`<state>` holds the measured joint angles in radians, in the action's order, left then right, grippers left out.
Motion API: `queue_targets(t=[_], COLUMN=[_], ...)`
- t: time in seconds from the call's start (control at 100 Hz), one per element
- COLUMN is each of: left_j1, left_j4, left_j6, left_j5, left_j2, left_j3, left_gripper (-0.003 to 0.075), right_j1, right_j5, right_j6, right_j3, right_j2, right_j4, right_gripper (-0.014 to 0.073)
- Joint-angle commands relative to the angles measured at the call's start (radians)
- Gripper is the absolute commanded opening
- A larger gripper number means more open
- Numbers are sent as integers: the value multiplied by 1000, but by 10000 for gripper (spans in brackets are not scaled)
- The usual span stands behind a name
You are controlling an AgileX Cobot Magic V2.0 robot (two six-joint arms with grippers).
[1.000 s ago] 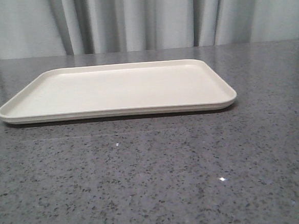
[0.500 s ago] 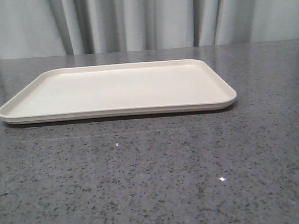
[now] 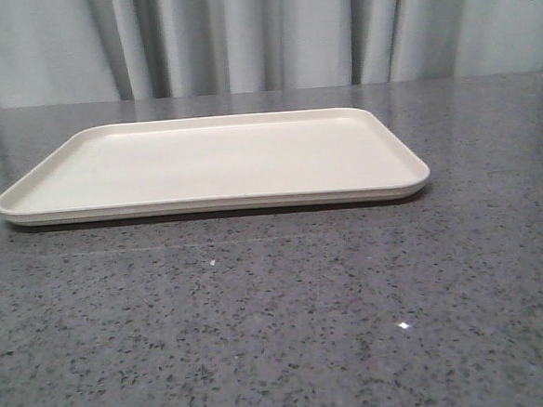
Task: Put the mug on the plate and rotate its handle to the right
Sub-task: 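Grasp the white mug by its rim with the left gripper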
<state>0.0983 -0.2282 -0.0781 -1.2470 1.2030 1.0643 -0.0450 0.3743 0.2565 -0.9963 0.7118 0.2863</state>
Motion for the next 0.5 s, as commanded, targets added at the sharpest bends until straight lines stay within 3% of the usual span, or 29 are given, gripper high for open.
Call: queue_targets(t=[0.0,0.3,0.39,0.49], left_j1=[-1,-1,-1,-1], left_j4=[2,9,9,9], left_j6=[-1,-1,-1,-1], left_j5=[-14,-14,-14,-8], left_j2=[-11,-11,-11,-11], left_j3=[22,22,22,22], left_gripper=[440,422,347,200], right_j1=[7,7,7,7], right_j5=[-74,-69,-63,-53], right_j6=[6,6,6,6], right_j3=[-31,-31,-31,-31], right_j2=[3,3,3,3], right_j4=[0,0,0,0], right_gripper=[367,367,367,367])
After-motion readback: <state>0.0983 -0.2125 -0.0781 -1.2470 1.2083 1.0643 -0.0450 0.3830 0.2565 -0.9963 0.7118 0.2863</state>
